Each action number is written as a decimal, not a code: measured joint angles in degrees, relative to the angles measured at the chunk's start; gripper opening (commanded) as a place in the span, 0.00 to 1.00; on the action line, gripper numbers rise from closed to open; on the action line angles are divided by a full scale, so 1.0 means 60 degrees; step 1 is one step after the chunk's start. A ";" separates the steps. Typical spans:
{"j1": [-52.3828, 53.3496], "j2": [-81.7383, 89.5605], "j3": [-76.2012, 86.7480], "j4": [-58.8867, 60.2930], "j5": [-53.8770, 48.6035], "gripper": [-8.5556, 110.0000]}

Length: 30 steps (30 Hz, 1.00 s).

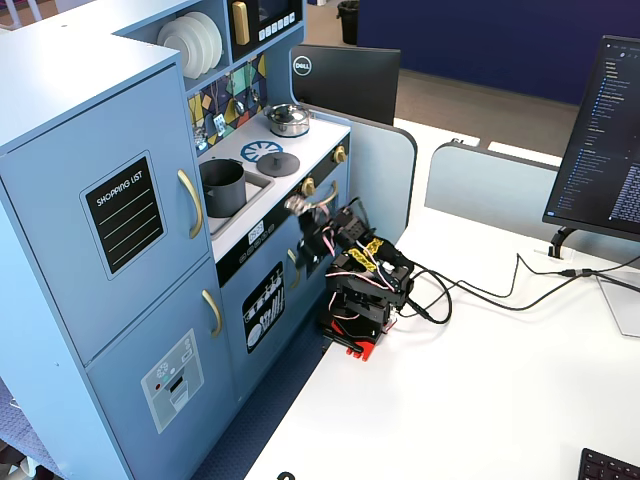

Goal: Take off the lid from the gray recipient and place it on the counter

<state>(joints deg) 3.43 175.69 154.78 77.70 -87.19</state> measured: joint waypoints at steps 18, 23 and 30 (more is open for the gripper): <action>0.0044 0.1025 0.2739 -0.0073 -0.0220 0.10; 0.0088 0.1099 0.2754 -0.0059 -0.0176 0.11; 0.0117 0.1099 0.2754 -0.0059 -0.0176 0.11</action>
<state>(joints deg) 4.13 182.29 171.30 77.34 -88.24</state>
